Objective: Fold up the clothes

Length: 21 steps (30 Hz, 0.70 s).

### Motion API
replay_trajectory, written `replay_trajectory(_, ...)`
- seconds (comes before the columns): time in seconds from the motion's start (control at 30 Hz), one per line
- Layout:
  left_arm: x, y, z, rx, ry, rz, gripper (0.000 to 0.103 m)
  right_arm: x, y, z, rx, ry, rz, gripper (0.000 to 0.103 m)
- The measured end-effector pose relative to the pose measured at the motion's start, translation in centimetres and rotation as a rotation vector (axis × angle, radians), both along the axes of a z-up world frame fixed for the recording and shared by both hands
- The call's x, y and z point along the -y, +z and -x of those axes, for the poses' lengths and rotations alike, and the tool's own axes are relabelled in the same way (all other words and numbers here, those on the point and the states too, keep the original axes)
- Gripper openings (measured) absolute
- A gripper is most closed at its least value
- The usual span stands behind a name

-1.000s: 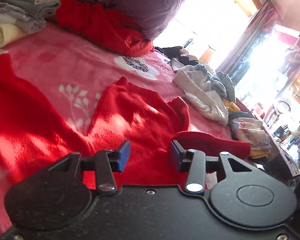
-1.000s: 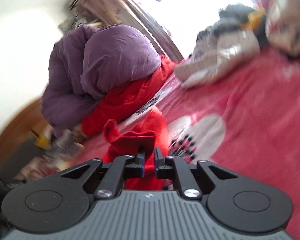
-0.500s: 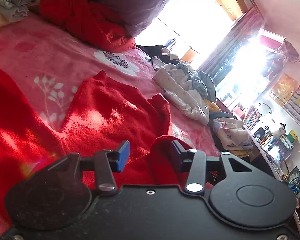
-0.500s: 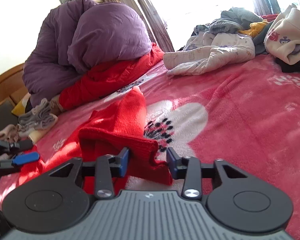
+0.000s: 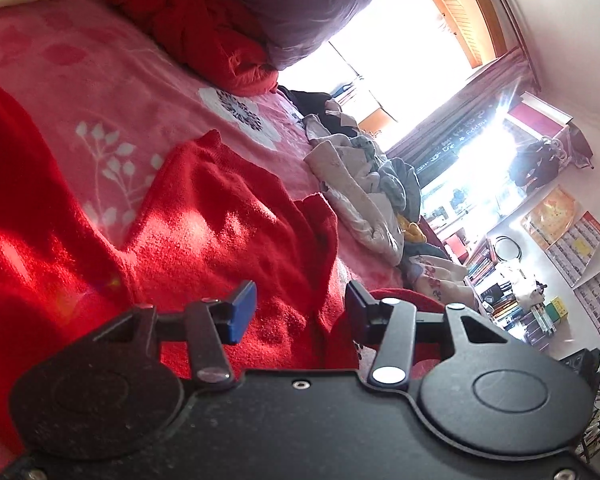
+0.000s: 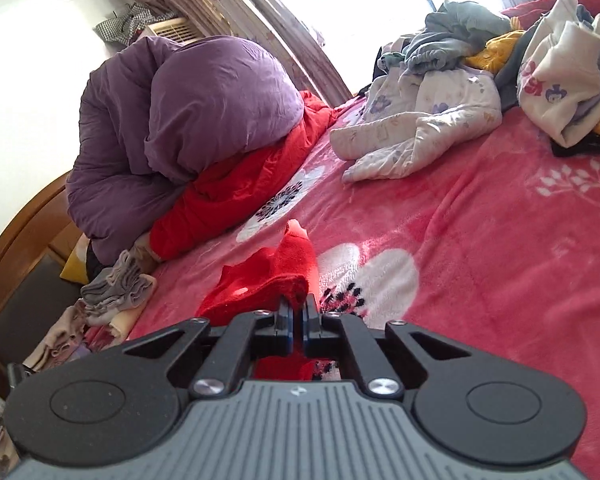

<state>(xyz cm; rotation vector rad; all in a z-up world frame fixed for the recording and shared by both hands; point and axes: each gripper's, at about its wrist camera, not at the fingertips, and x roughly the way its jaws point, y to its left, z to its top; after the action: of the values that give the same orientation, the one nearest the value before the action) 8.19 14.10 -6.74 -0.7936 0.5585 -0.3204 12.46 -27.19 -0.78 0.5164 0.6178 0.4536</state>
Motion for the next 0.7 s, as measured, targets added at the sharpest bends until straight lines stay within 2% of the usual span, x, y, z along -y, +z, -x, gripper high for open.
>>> replay_trajectory(0.07, 0.1, 0.1, 0.0, 0.005, -0.01, 0.004, 0.05, 1.0, 1.7, -0.2, -0.029, 0.022, 0.018, 0.006)
replay_trajectory(0.17, 0.2, 0.3, 0.1, 0.014, -0.017, 0.006, 0.05, 2.0, 4.3, -0.3, -0.034, 0.029, 0.146, 0.006)
replay_trajectory(0.3, 0.0, 0.3, 0.0, 0.018, -0.015, 0.027, 0.051, 4.1, 6.5, -0.2, -0.04, -0.02, 0.232, 0.006)
replay_trajectory(0.53, -0.2, 0.2, -0.2, 0.015, -0.019, 0.053, 0.051, 7.9, 7.5, -0.1, -0.084, -0.108, 0.257, 0.006)
replay_trajectory(0.7, -0.3, 0.2, -0.2, 0.018, -0.022, 0.064, 0.051, 9.7, 7.1, -0.5, -0.142, -0.125, 0.286, 0.006)
